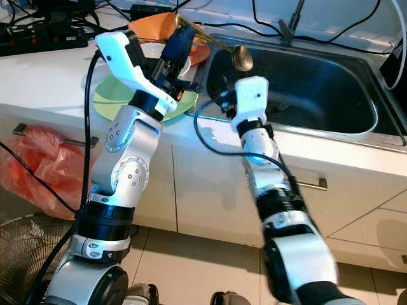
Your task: Kitchen organization
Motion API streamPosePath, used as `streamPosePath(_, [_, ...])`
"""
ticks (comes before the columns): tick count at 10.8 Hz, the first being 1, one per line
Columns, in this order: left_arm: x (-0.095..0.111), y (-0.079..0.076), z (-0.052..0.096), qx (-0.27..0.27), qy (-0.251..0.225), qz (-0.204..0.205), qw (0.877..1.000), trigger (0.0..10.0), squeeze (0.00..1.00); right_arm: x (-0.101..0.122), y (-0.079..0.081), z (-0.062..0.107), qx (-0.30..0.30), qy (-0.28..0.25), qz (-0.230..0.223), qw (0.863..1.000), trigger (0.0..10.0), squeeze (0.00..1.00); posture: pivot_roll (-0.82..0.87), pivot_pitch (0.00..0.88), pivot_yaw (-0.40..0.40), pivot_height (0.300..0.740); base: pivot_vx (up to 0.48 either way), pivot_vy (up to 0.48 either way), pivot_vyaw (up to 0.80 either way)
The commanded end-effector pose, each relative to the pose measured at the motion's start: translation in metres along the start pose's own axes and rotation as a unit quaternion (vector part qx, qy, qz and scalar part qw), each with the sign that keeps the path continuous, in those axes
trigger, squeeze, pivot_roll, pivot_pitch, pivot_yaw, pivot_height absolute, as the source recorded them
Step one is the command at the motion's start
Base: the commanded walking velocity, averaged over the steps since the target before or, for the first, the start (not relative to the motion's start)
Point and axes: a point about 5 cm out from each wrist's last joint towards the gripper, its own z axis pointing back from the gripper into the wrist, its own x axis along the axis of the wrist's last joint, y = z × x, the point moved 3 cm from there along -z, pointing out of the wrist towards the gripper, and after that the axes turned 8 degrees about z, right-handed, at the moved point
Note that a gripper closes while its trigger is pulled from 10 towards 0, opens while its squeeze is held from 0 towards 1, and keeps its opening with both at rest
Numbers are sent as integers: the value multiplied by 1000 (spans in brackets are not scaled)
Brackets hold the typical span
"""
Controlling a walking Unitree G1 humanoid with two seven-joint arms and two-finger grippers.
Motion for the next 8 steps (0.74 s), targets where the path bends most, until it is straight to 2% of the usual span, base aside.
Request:
streamPosePath(1, [-2, -6, 1, -8, 7, -8, 1000, 10000, 0, 5, -4, 1, -10, -18, 32, 999, 10000, 0, 96, 81, -72, 740, 0, 0, 0])
streamPosePath(4, [-1, 1, 0, 14, 3, -12, 1000, 10000, 0, -1, -4, 4, -20, -7, 59, 998, 10000, 0, 96, 82, -70, 740, 0, 0, 0])
streamPosePath(5, [2, 7, 0, 37, -6, -17, 999, 10000, 0, -2, -4, 5, -24, -7, 62, 998, 10000, 0, 94, 84, -69, 740, 0, 0, 0])
streamPosePath(8, [24, 23, 3, 82, -68, -4, 994, 10000, 0, -3, 3, 8, -21, -6, 59, 998, 10000, 0, 96, 90, -68, 740, 0, 0, 0])
